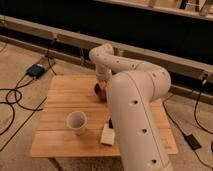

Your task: Place the pepper in the ceramic cup

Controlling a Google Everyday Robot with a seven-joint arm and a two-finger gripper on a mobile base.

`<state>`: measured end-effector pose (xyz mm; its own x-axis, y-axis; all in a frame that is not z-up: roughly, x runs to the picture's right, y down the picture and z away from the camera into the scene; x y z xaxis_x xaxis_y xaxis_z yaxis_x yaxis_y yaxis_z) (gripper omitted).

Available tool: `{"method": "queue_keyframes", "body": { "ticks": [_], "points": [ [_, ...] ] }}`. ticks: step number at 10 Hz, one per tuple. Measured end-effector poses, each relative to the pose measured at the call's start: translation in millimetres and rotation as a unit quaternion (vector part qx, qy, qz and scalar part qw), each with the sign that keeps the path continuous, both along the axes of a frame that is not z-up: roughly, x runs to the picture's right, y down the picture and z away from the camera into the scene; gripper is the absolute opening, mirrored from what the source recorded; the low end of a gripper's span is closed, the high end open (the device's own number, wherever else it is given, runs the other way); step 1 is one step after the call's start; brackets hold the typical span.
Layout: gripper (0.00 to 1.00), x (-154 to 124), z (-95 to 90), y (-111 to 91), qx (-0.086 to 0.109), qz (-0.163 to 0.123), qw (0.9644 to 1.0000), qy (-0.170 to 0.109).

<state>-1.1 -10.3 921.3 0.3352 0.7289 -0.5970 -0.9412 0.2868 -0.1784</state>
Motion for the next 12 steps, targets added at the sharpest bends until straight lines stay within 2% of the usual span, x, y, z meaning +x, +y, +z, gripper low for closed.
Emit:
{"method": "queue_keyframes", "body": {
  "ticks": [3, 6, 10, 12],
  "points": [
    [0.00, -21, -39.8, -4, 0.029, -0.003, 0.9994, -0.020],
    [0.00, -44, -82.0, 5, 0.061, -0.015, 0.9972, -0.040],
    [0.00, -78, -136.6, 31, 0.101, -0.041, 0.9914, -0.072],
    [0.00, -97, -169.0, 45, 0.127, -0.054, 0.9858, -0.096]
  ]
}}
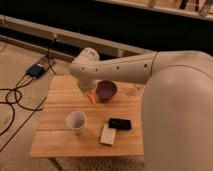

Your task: Place the pepper in the ceramic cup

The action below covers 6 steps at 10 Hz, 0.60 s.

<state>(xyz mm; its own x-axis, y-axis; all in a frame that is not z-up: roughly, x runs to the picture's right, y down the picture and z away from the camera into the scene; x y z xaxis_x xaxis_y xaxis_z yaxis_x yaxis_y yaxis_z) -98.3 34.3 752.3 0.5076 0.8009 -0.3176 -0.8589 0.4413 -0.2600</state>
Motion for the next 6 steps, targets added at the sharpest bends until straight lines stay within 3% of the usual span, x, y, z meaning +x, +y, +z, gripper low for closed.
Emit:
{"method": "queue_keyframes", "body": {
  "ticks": [4, 6],
  "points": [
    [0.00, -24, -43.5, 23, 0.046, -0.024, 0.9980, -0.034],
    [0.00, -34, -54.6, 40, 0.055, -0.027, 0.9969, -0.050]
  ]
}}
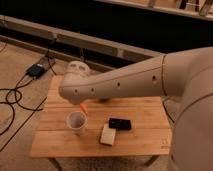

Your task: Place the pepper in the ceramic cup

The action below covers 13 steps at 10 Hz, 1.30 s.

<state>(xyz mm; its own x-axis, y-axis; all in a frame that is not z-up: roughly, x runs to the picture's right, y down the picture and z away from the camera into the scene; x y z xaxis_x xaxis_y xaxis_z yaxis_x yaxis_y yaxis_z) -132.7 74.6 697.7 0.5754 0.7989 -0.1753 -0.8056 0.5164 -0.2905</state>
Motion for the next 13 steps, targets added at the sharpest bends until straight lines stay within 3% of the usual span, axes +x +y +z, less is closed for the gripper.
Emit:
{"method": "queue_keyframes", "body": {
  "ticks": [6, 13],
  "points": [
    [0.00, -22, -0.4, 23, 0.018, 0.001, 0.9992, -0.035],
    [0.00, -24, 34.0, 44, 0.024, -0.036, 0.9983, -0.040]
  ]
}}
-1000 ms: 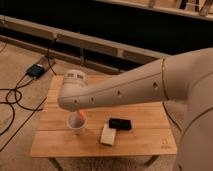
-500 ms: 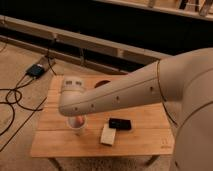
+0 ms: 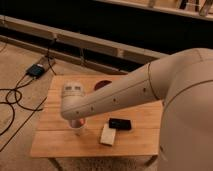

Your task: Place the pepper in the ceramic cup

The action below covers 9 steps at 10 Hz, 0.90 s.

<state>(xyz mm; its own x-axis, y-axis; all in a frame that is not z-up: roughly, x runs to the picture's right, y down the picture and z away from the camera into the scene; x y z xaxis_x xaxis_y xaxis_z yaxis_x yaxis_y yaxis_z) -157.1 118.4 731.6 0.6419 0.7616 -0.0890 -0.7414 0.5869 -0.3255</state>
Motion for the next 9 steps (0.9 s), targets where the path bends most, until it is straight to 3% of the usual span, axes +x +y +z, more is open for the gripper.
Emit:
{"method": "queue_keyframes", "body": {
  "ticks": [5, 9],
  "points": [
    [0.00, -3, 10.8, -1, 0.003, -0.004, 1.0000, -0.003],
    [0.00, -6, -1.8, -12, 0.006, -0.002, 0.9999, -0.009]
  ]
}}
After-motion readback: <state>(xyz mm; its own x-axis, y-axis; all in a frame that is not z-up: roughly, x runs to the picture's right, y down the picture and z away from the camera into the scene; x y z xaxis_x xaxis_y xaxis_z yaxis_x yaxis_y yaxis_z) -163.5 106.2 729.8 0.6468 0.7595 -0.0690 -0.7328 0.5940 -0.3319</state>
